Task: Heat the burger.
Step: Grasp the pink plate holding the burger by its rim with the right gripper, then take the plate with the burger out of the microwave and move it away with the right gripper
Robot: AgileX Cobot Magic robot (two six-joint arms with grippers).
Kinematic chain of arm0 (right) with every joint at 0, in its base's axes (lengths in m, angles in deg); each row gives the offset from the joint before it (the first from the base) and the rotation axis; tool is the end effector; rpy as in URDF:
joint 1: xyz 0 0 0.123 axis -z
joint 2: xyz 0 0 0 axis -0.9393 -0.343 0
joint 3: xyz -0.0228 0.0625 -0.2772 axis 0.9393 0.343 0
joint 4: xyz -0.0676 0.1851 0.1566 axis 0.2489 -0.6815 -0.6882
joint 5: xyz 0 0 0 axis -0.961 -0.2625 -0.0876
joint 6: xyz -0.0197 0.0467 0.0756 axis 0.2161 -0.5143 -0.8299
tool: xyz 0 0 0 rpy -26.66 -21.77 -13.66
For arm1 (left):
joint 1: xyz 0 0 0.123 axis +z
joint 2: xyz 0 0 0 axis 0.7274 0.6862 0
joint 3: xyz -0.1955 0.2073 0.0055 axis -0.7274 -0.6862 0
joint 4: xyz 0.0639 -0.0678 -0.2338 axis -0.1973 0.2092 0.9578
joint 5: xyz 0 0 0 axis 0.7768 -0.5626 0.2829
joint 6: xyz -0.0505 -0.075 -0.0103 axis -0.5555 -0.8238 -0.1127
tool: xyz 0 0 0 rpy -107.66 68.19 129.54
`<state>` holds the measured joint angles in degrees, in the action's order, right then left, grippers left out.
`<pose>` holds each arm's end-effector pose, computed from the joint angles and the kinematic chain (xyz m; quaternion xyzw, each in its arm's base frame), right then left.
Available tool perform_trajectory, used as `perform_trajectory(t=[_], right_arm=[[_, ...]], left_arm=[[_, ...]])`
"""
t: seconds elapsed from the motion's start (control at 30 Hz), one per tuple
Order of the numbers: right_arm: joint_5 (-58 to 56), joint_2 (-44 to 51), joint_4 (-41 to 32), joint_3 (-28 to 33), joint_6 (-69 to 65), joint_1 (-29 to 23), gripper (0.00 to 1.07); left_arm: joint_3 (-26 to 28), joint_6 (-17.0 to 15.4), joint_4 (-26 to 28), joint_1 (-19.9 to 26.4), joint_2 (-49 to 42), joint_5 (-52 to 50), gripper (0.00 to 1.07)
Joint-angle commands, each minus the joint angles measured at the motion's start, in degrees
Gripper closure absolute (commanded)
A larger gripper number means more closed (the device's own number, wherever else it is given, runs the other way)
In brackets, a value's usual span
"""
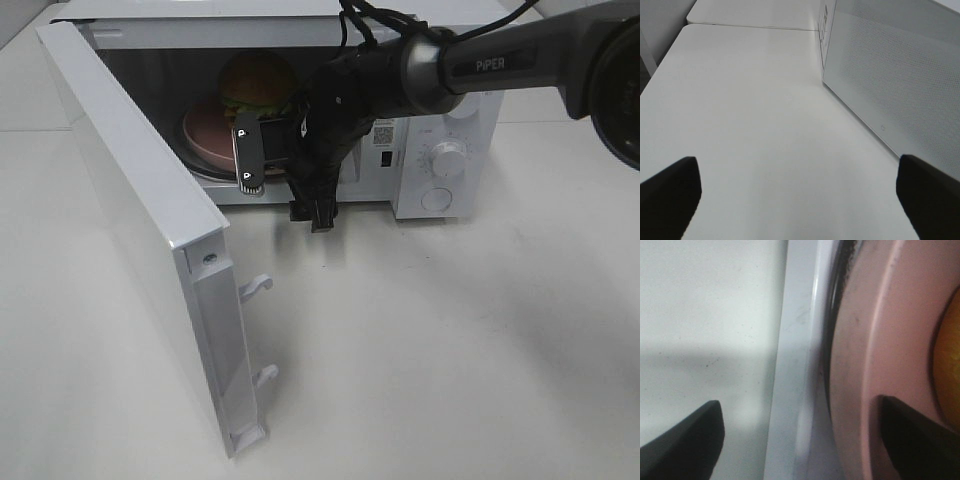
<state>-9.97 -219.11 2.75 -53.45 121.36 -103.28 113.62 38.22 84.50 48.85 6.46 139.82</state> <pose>0.4315 0.2767 0.1220 -0.7487 0.5746 -0.1403 0.2993 -0.0046 -0.0067 0.2791 -0.0089 0.8462 -0.0281 0.5320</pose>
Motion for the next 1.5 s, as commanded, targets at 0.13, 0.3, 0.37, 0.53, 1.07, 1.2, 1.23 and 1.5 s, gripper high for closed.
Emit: perform_trajectory(t=[0.13, 0.3, 0.37, 0.53, 1.07, 1.2, 1.23, 1.5], right_arm=[[0.80, 0.06, -0.34, -0.34, -0.40, -0.23, 0.35], [0.80, 0.06, -0.23, -0.34, -0.40, -0.23, 0.46], [0.80, 0.06, -0.23, -0.34, -0.23, -0.23, 0.54], [0.57, 0.06, -0.23, -0.34, -0.23, -0.23, 0.85], [-6.07, 2.18, -2.58, -0.29, 1.83, -1.26, 1.07], [-8.94, 4.01, -2.75, -0.29, 2.35, -1.49, 1.07], [-8.94, 4.01, -2.75, -0.29, 2.35, -1.49, 1.07], [-9.74, 6.53, -2.46, 1.38, 2.46, -1.60, 1.07]], left_arm=[[-0.23, 0.06, -0.17, -0.06, -1.32, -0.34, 0.08], [-0.23, 0.06, -0.17, -0.06, -1.32, -0.34, 0.08], [-0.23, 0.06, -0.17, -0.06, -1.32, -0.34, 0.08], [-0.23, 0.06, -0.17, -0.06, -1.32, -0.34, 0.08], [-0.23, 0.06, -0.17, -0.06, -1.32, -0.34, 0.08], [-0.23, 0.06, -0.17, -0.06, -1.32, -0.34, 0.08], [-0.23, 0.06, -0.17, -0.06, -1.32, -0.34, 0.08], [-0.23, 0.06, -0.17, -0.06, -1.32, -0.34, 0.08]])
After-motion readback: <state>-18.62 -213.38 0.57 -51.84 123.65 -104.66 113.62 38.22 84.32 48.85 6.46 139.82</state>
